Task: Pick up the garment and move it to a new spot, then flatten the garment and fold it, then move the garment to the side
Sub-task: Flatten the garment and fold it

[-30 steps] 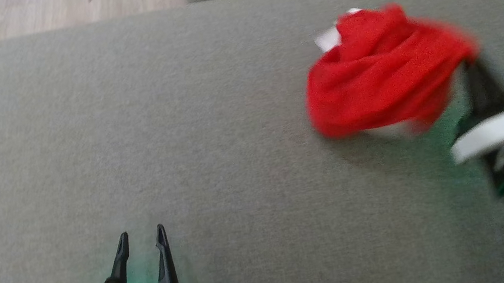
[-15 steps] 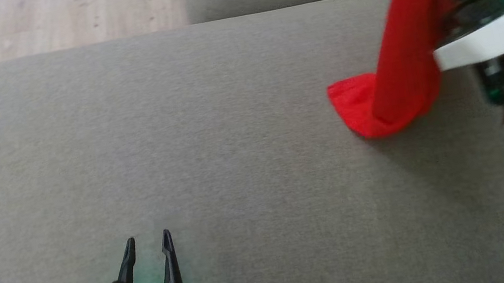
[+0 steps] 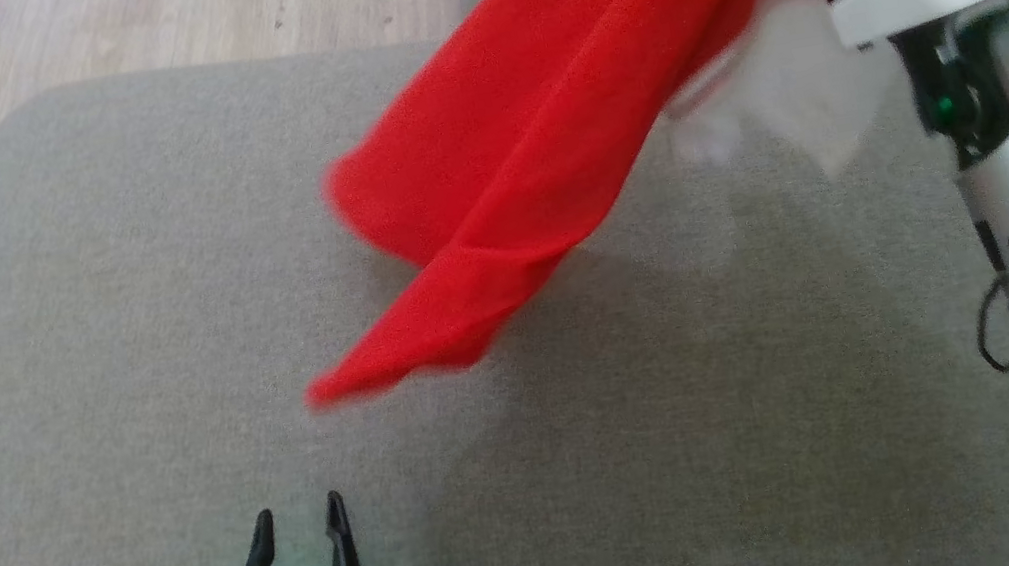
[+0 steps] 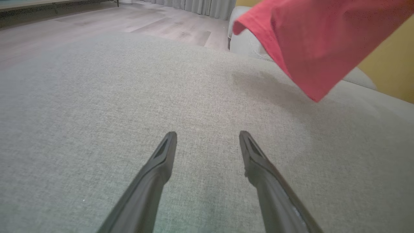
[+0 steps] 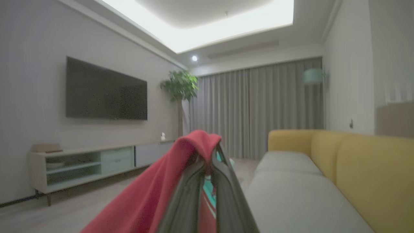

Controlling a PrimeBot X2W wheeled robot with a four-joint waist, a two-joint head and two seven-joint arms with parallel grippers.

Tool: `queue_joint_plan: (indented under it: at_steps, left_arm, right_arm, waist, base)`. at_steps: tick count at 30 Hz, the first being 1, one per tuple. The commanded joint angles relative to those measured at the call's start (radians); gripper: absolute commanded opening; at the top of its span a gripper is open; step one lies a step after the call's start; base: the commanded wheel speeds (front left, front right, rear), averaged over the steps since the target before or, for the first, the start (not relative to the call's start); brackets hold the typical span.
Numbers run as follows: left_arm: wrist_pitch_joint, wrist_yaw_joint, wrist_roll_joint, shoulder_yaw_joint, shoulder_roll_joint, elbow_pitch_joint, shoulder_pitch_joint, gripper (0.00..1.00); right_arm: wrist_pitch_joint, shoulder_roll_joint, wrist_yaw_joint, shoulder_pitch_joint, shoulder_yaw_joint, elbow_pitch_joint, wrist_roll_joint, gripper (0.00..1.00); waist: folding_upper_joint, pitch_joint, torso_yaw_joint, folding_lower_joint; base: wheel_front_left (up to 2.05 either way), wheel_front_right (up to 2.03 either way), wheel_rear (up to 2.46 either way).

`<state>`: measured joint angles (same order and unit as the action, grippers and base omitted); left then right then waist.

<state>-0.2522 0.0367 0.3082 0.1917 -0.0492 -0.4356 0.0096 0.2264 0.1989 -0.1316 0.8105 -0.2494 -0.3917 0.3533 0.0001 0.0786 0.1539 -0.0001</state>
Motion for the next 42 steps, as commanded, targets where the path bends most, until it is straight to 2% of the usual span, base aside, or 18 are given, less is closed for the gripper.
queue_joint_plan:
  at_steps: [1, 8, 9, 10, 12, 16, 25, 33, 39, 40, 41, 42]
  left_arm:
    - [-0.01, 0.004, -0.001, -0.025, -0.001, 0.025, -0.02, 1.0]
    - [-0.01, -0.003, 0.001, 0.024, -0.001, 0.035, -0.061, 1.0]
    - [-0.01, -0.004, 0.001, 0.029, -0.001, 0.037, -0.065, 1.0]
    - [-0.01, -0.005, 0.001, 0.034, -0.001, 0.037, -0.068, 1.0]
    - [-0.01, -0.002, -0.001, 0.047, -0.001, 0.038, -0.072, 1.0]
    - [-0.01, -0.001, 0.001, 0.057, -0.001, 0.036, -0.075, 1.0]
    - [-0.01, -0.001, 0.005, 0.084, -0.001, 0.038, -0.106, 1.0]
    - [-0.01, -0.006, 0.007, 0.108, -0.001, 0.045, -0.127, 1.0]
    - [-0.01, -0.014, 0.011, 0.11, -0.001, 0.047, -0.123, 1.0]
    - [-0.01, -0.016, 0.012, 0.107, -0.001, 0.047, -0.121, 1.0]
    - [-0.01, -0.019, 0.015, 0.102, -0.001, 0.048, -0.119, 1.0]
    - [-0.01, -0.021, 0.017, 0.098, -0.001, 0.049, -0.117, 1.0]
  right_arm:
    - [-0.017, -0.006, 0.001, 0.006, 0.008, -0.005, -0.012, 0.0]
    - [-0.096, 0.042, 0.001, -0.041, 0.114, -0.315, -0.15, 0.0]
    - [-0.1, 0.05, 0.001, -0.049, 0.126, -0.358, -0.171, 0.09]
    - [-0.104, 0.052, 0.001, -0.059, 0.141, -0.397, -0.187, 1.0]
    - [-0.058, 0.05, 0.001, -0.086, 0.168, -0.464, -0.226, 1.0]
    - [0.004, 0.029, 0.001, -0.135, 0.18, -0.507, -0.238, 1.0]
    - [0.035, -0.019, 0.001, -0.296, 0.127, -0.477, -0.201, 1.0]
    - [0.035, -0.02, 0.001, -0.328, 0.075, -0.449, -0.156, 1.0]
    - [0.026, -0.018, 0.001, -0.306, 0.08, -0.549, -0.156, 1.0]
    - [0.012, -0.022, 0.001, -0.305, 0.076, -0.574, -0.157, 0.65]
    - [0.003, -0.028, 0.001, -0.303, 0.074, -0.593, -0.152, 0.17]
    - [0.004, -0.032, 0.001, -0.302, 0.073, -0.606, -0.146, 0.0]
  waist:
    - [-0.0001, 0.009, 0.008, 0.0001]
    - [-0.0001, 0.065, 0.041, 0.0001]
    - [-0.0001, 0.072, 0.042, 0.0001]
    - [-0.0001, 0.077, 0.043, 0.0001]
    - [-0.0001, 0.084, 0.036, 0.0001]
    - [-0.0001, 0.079, 0.006, 0.0001]
    - [-0.0001, 0.085, -0.052, 0.0001]
    - [-0.0001, 0.116, -0.031, 0.0001]
    - [-0.0001, 0.133, 0.009, 0.0001]
    - [-0.0001, 0.134, 0.012, 0.0001]
    - [-0.0001, 0.134, 0.013, 0.0001]
    - [-0.0001, 0.134, 0.014, 0.0001]
  base:
    - [0.0, 0.0, 0.0]
    - [0.0, 0.0, 0.0]
    - [0.0, 0.0, 0.0]
    - [0.0, 0.0, 0.0]
    - [0.0, 0.0, 0.0]
    - [0.0, 0.0, 0.0]
    - [0.0, 0.0, 0.0]
    - [0.0, 0.0, 0.0]
    - [0.0, 0.0, 0.0]
    - [0.0, 0.0, 0.0]
    - [0.0, 0.0, 0.0]
    - [0.0, 0.0, 0.0]
